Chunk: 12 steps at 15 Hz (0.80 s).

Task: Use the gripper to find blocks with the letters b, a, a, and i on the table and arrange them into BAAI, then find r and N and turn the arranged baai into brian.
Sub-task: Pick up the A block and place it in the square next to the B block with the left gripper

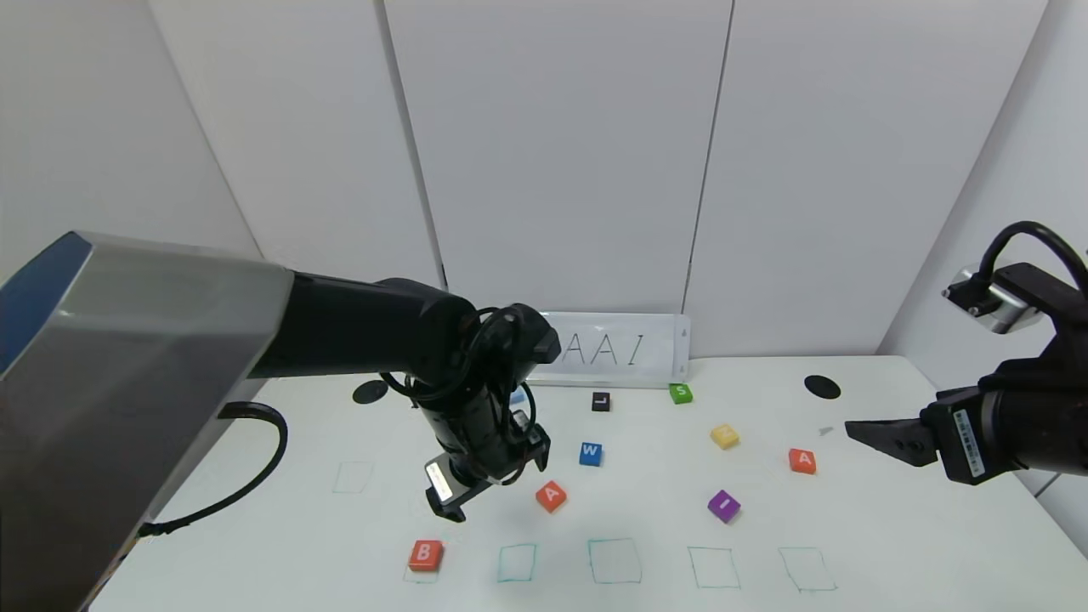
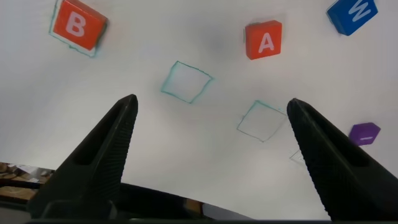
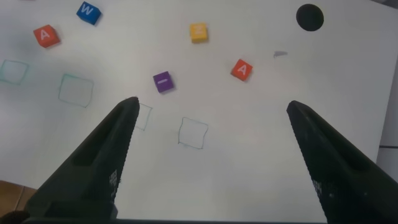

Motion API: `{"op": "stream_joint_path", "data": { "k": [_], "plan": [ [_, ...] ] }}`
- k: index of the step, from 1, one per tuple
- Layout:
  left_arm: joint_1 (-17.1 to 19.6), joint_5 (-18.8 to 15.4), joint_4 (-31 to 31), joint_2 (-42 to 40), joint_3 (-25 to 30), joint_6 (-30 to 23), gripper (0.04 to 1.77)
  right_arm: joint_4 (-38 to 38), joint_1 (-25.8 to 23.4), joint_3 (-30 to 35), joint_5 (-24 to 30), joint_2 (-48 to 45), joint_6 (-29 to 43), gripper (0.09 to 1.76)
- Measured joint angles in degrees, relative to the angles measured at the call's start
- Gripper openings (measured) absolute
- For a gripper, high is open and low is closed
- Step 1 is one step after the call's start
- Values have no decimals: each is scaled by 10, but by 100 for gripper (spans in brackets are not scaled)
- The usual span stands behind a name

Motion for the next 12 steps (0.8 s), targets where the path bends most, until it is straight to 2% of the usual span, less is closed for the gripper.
{"op": "stream_joint_path", "data": {
  "k": [5,9,12],
  "plan": [
    [-21,9,0,38,-49,-63,170,0,1,0,0,0,0,171],
    [-29,50,4,83,-84,-94,171,-1,3,3,-1,0,0,171],
    [-35,72,40,120,-126,-122,171,-1,4,3,-1,0,0,171]
  ]
}}
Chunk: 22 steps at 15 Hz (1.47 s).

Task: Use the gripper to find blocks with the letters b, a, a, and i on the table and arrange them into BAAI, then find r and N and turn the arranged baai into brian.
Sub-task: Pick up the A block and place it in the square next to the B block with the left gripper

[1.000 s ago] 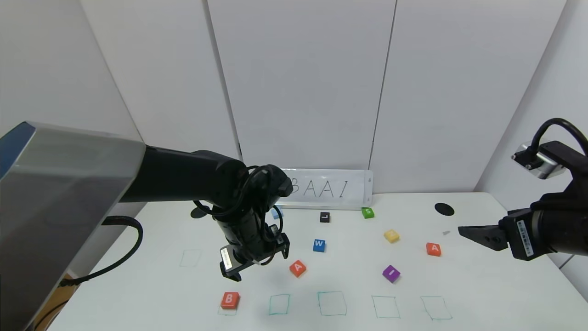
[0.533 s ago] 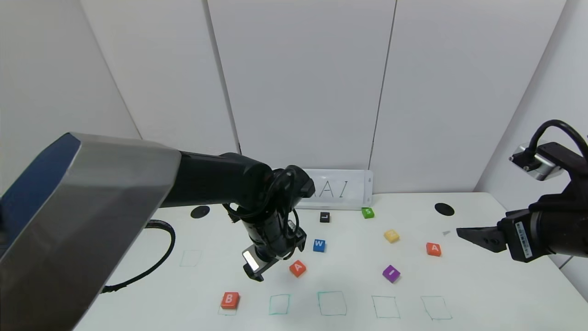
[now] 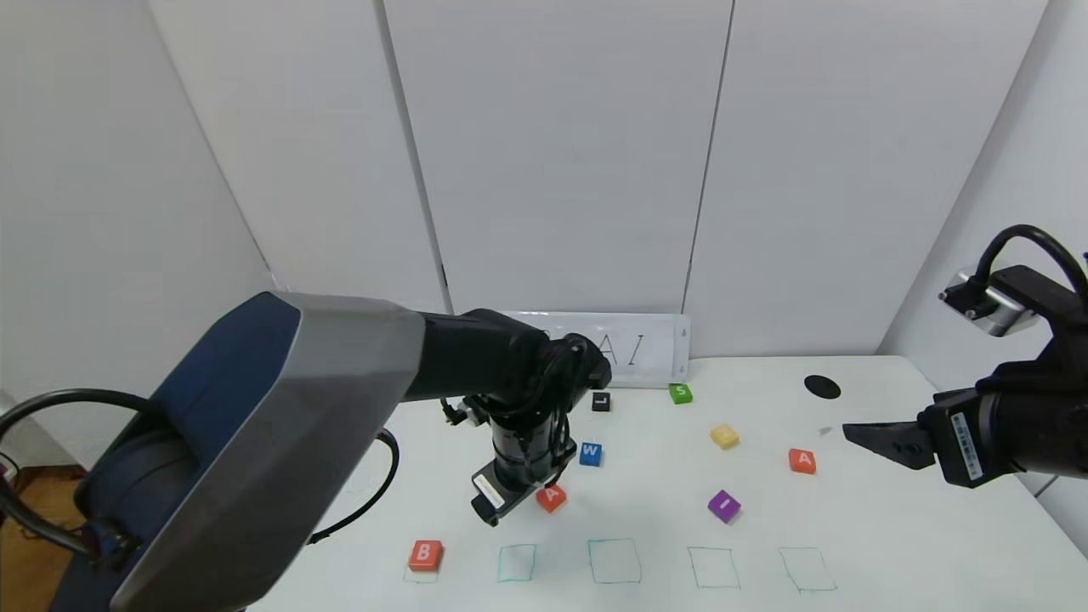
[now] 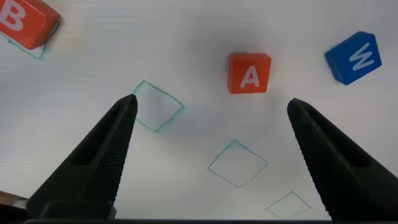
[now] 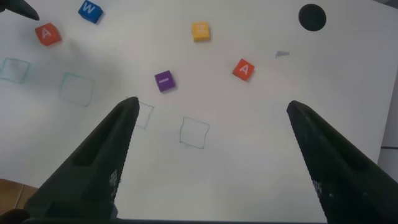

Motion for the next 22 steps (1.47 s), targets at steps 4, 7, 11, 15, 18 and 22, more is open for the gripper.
{"op": "stream_joint_path", "data": {
  "k": [4,7,11,15,18,22],
  "plan": [
    [-6,15,24,39,-47,-18,171,0,0,1,0,0,-1,171],
    [-9,17,19,57,-55,-23,172,0,3,2,0,0,-1,171],
    [-9,23,16,69,-57,-24,172,0,8,4,-1,1,-1,171],
    [-10,30,15,74,-57,-24,172,0,11,6,-1,1,-1,171],
    [-14,44,13,79,-59,-24,172,0,12,6,-1,1,-1,171],
    [-15,44,17,80,-55,-25,172,0,13,6,-1,1,-1,171]
  ]
}}
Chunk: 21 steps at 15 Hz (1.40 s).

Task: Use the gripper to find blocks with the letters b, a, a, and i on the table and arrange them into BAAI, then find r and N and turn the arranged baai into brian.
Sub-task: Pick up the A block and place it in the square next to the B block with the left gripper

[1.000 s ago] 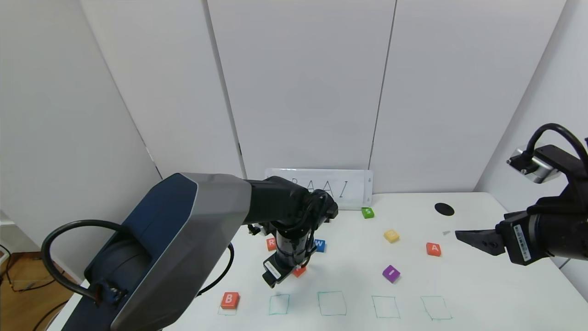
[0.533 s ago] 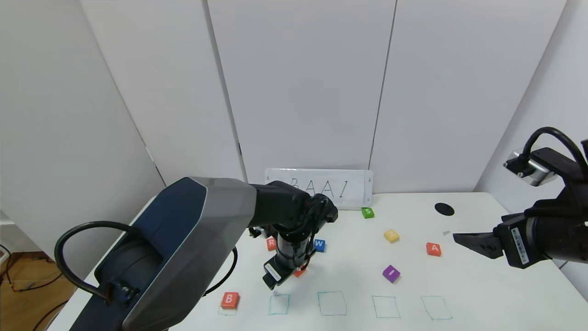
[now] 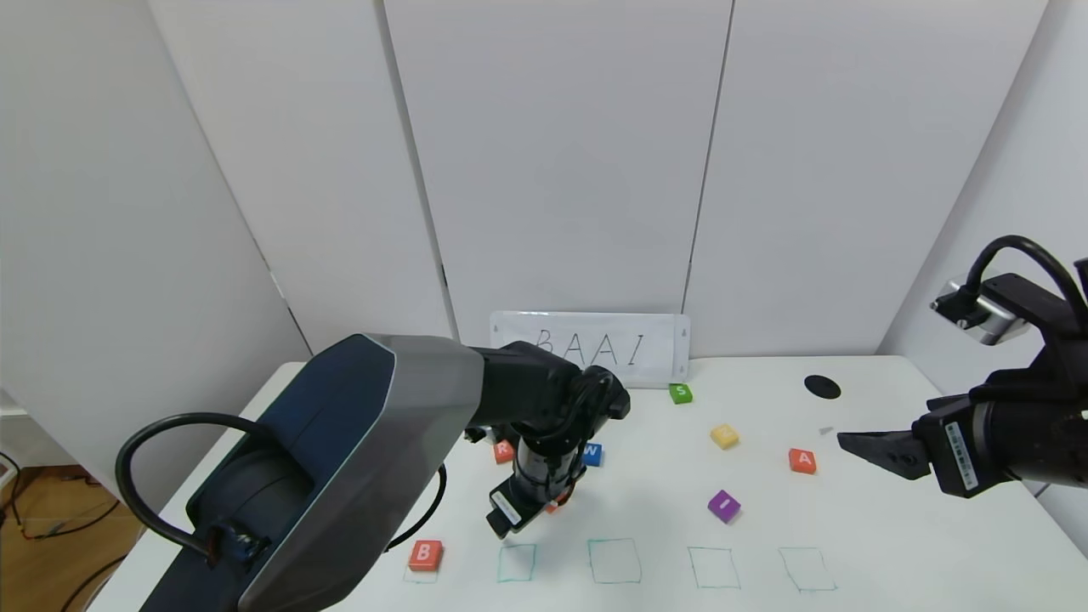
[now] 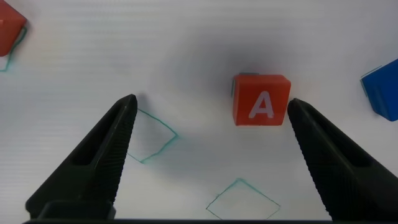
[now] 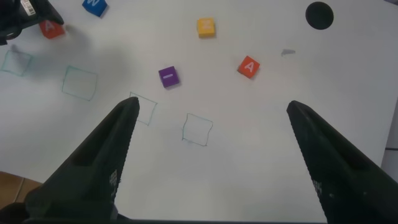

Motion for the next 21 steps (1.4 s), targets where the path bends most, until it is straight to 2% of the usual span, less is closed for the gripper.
{"op": "stream_joint_path", "data": {
  "k": [4,9,13,16,17,21],
  "plan": [
    [0,-5,8,-1,8,-1,172,0,21,8,-35,-3,0,171],
    [-2,-6,7,-1,7,0,172,0,31,12,-38,-4,0,171],
    [-3,0,2,0,6,1,111,0,31,13,-38,-4,0,171],
    [-2,2,0,1,5,1,79,0,31,13,-38,-4,0,171],
    [-2,2,0,1,5,1,50,0,31,13,-38,-5,0,171],
    [-2,1,1,2,3,2,48,0,31,13,-38,-6,-1,171]
  ]
}}
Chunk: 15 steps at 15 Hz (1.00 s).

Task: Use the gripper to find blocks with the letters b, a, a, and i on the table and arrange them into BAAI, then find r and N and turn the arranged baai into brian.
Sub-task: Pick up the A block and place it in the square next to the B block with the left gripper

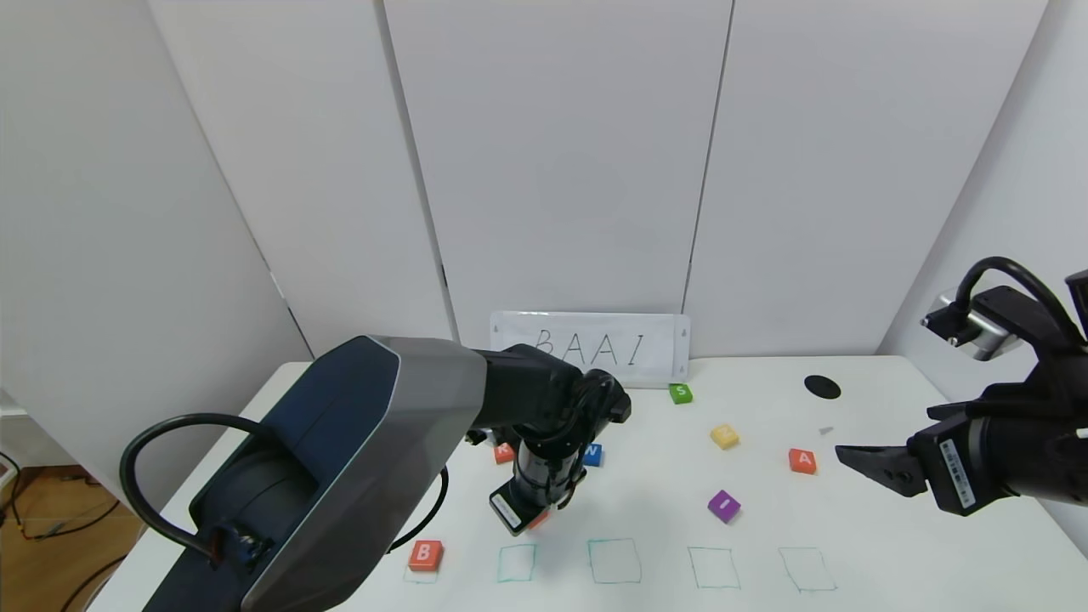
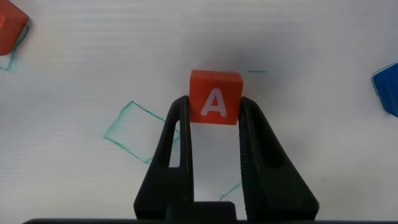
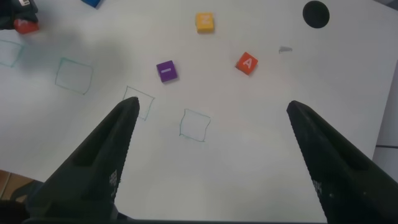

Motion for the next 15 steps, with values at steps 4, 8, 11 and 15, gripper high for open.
{"op": "stream_joint_path", "data": {
  "k": [4,8,11,15],
  "plan": [
    [0,-1,6,-4,-1,6,48,0,0,0,0,-1,0,171],
    [-1,-5,8,-38,15,70,48,0,0,0,1,-4,1,171],
    [-1,-7,4,-72,51,155,48,-1,0,0,1,-9,1,171],
    [-2,-51,-35,-125,128,255,48,-1,0,-1,2,-15,2,171]
  ]
}}
